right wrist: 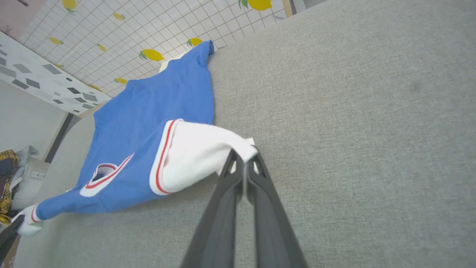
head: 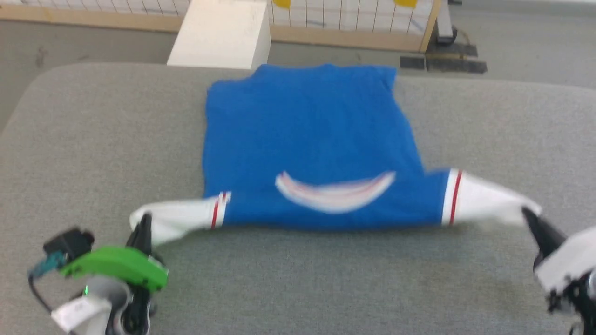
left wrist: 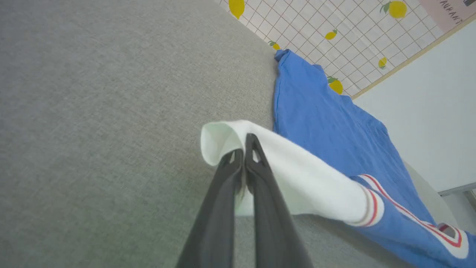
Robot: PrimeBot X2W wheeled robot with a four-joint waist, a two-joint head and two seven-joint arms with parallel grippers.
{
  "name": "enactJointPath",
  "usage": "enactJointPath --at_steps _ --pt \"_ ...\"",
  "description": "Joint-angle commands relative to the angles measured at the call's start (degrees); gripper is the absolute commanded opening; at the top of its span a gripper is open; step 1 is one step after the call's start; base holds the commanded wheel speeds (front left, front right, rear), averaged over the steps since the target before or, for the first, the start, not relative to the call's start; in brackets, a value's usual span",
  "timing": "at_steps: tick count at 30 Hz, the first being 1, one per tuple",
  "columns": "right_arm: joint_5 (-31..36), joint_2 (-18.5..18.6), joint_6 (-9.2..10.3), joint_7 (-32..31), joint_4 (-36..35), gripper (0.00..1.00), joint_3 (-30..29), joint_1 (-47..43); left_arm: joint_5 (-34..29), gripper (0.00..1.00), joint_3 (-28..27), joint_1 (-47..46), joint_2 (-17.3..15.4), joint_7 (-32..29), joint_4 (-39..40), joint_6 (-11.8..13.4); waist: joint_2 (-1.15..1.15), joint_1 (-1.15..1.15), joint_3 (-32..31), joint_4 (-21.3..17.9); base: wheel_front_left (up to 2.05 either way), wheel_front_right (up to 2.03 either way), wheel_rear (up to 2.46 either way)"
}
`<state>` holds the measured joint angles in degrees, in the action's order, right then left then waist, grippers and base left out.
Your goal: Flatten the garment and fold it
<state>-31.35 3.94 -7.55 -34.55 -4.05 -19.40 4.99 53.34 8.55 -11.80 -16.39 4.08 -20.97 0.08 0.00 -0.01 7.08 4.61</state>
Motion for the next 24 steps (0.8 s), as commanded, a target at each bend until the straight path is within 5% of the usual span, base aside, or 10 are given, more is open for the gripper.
enactJointPath --at_steps 1,7,12,20,21,22,24 --pt "0.3 -0.5 0.06 -0.5 -1.0 0.0 -0.1 -2.5 0.2 0.0 -0.5 2.9 -0.8 -0.3 1.4 1.7 0.0 0.01 -2.1 -0.2 0.0 0.0 0.0" --pt "3.5 -0.6 0.06 -4.6 -4.5 0.0 2.5 -10.9 -1.3 0.0 0.1 11.3 -3.9 -5.2 5.6 7.8 0.0 0.01 -2.6 -0.4 0.0 0.0 0.0" --pt "11.2 2.9 0.06 -10.6 -5.6 0.0 9.0 -13.1 -7.2 0.0 4.4 12.9 -6.8 -8.6 6.4 12.4 0.0 0.01 -2.2 -0.5 0.0 0.0 0.0" --pt "18.6 1.8 0.06 -18.9 0.0 0.0 14.3 -11.2 -7.8 0.0 6.1 12.2 -5.6 -8.7 5.8 12.5 0.0 0.01 -1.7 -0.3 0.0 0.0 0.0" --pt "18.8 1.6 0.06 -18.8 0.2 0.18 14.6 -11.0 -7.7 0.0 6.0 12.3 -5.5 -8.4 6.1 12.3 0.0 0.01 -1.7 -0.3 0.0 0.0 0.0" --pt "18.5 1.2 0.06 -18.1 0.4 1.0 14.5 -10.5 -7.3 0.0 5.6 12.3 -5.3 -7.5 6.7 11.9 0.0 0.01 -1.8 -0.2 0.0 0.0 0.0" --pt "17.5 0.8 0.06 -16.5 -0.4 1.0 13.6 -9.7 -6.9 0.0 4.9 12.3 -5.2 -6.0 7.4 11.2 0.0 0.01 -1.9 -0.2 0.0 0.0 0.0"
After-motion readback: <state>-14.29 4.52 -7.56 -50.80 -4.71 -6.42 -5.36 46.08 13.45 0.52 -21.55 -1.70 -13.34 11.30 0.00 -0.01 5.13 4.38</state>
